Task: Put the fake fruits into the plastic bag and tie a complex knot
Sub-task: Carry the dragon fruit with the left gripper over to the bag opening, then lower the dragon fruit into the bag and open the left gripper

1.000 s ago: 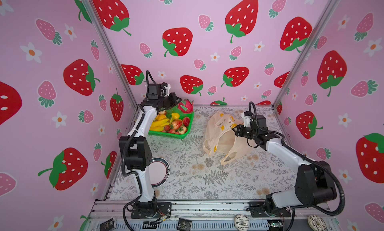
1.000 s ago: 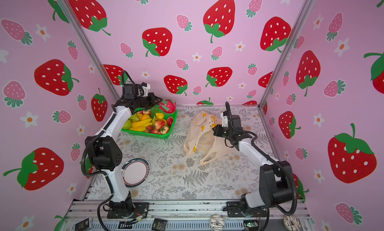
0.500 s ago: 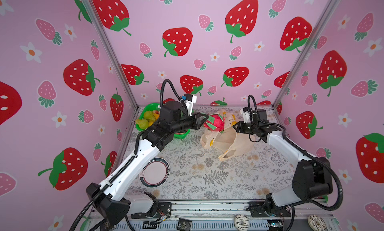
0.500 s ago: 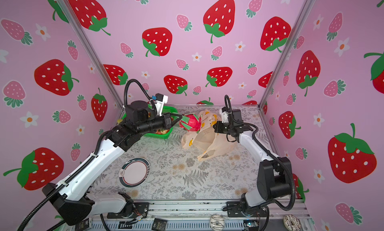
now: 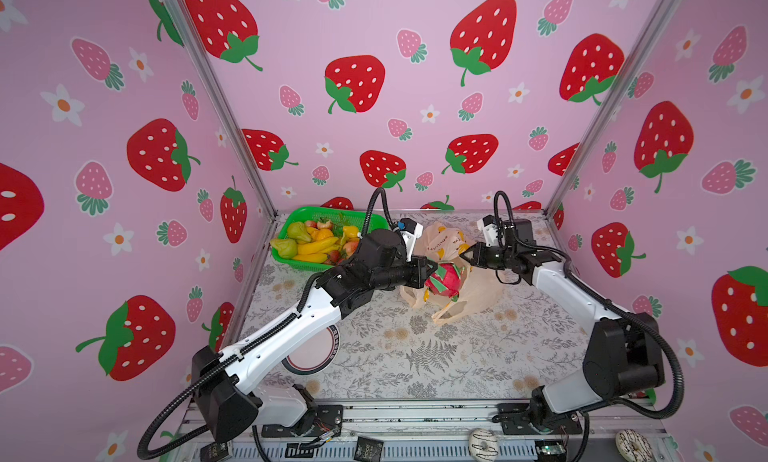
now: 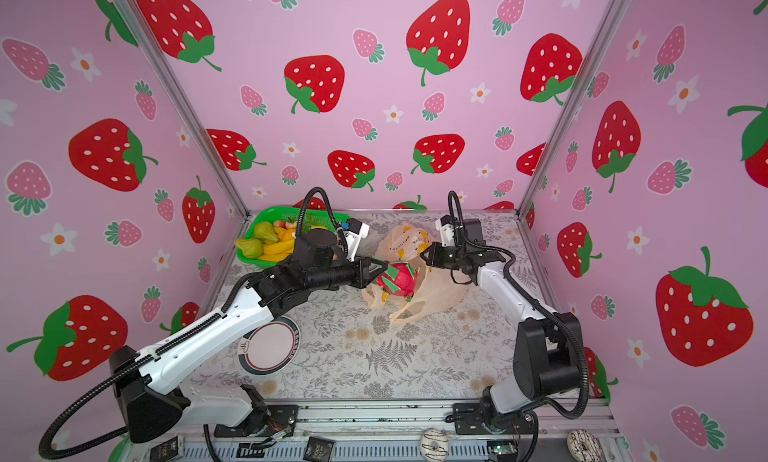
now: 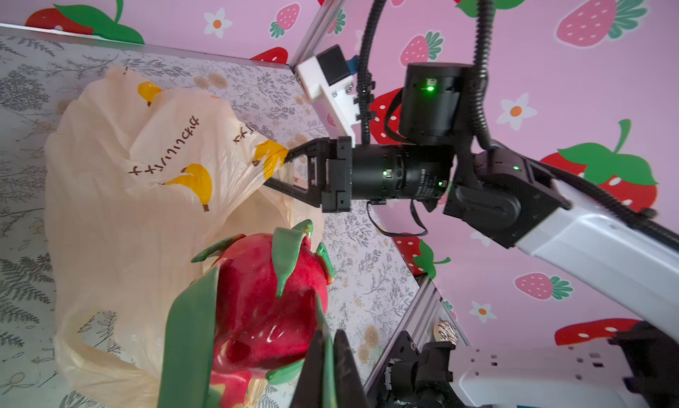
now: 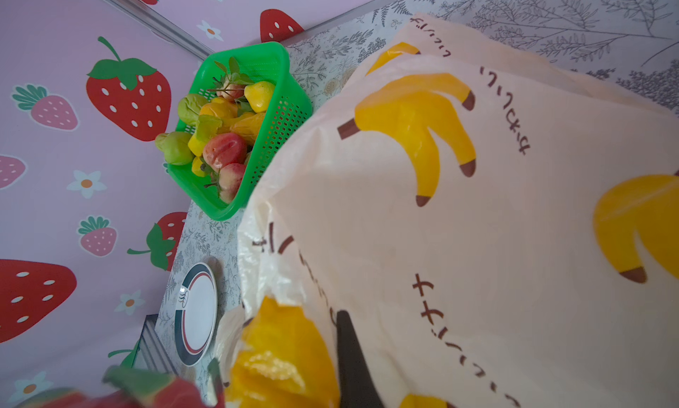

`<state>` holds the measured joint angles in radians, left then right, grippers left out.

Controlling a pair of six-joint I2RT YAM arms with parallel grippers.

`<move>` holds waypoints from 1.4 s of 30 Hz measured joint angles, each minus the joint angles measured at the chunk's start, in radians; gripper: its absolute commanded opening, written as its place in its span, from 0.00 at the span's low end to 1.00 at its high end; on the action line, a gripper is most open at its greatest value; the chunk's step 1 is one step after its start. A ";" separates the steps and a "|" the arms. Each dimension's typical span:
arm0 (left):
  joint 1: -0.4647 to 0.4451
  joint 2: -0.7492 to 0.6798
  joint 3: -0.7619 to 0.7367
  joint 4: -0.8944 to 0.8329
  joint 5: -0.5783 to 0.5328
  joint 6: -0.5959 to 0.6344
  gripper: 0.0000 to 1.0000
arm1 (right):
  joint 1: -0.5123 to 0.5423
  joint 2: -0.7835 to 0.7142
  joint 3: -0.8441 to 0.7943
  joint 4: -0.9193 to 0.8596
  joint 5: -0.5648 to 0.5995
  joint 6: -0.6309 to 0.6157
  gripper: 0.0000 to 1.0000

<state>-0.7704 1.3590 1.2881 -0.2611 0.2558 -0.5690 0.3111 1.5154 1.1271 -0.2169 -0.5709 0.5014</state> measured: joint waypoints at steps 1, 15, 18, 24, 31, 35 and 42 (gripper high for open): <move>0.000 0.008 0.000 0.002 -0.006 0.003 0.00 | 0.000 -0.003 -0.003 0.000 -0.006 0.000 0.07; 0.000 0.189 -0.027 0.124 0.045 0.014 0.00 | 0.000 -0.154 -0.186 0.210 -0.140 0.235 0.07; 0.000 0.217 -0.032 0.159 0.076 0.007 0.00 | 0.002 -0.172 -0.200 0.255 -0.151 0.280 0.07; 0.000 0.261 -0.033 0.223 0.104 -0.029 0.00 | 0.022 -0.188 -0.233 0.309 -0.156 0.337 0.07; 0.000 0.286 -0.033 0.354 0.162 -0.129 0.00 | 0.030 -0.196 -0.293 0.348 -0.153 0.385 0.07; 0.005 0.287 -0.061 0.422 0.155 -0.193 0.00 | 0.030 -0.196 -0.297 0.378 -0.154 0.414 0.07; 0.024 0.282 -0.195 0.553 0.031 -0.312 0.00 | 0.032 -0.230 -0.371 0.498 -0.173 0.560 0.07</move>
<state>-0.7460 1.6413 1.0935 0.2920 0.2871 -0.8814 0.3435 1.2858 0.7559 0.2810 -0.7441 1.0615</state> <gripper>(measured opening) 0.059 0.068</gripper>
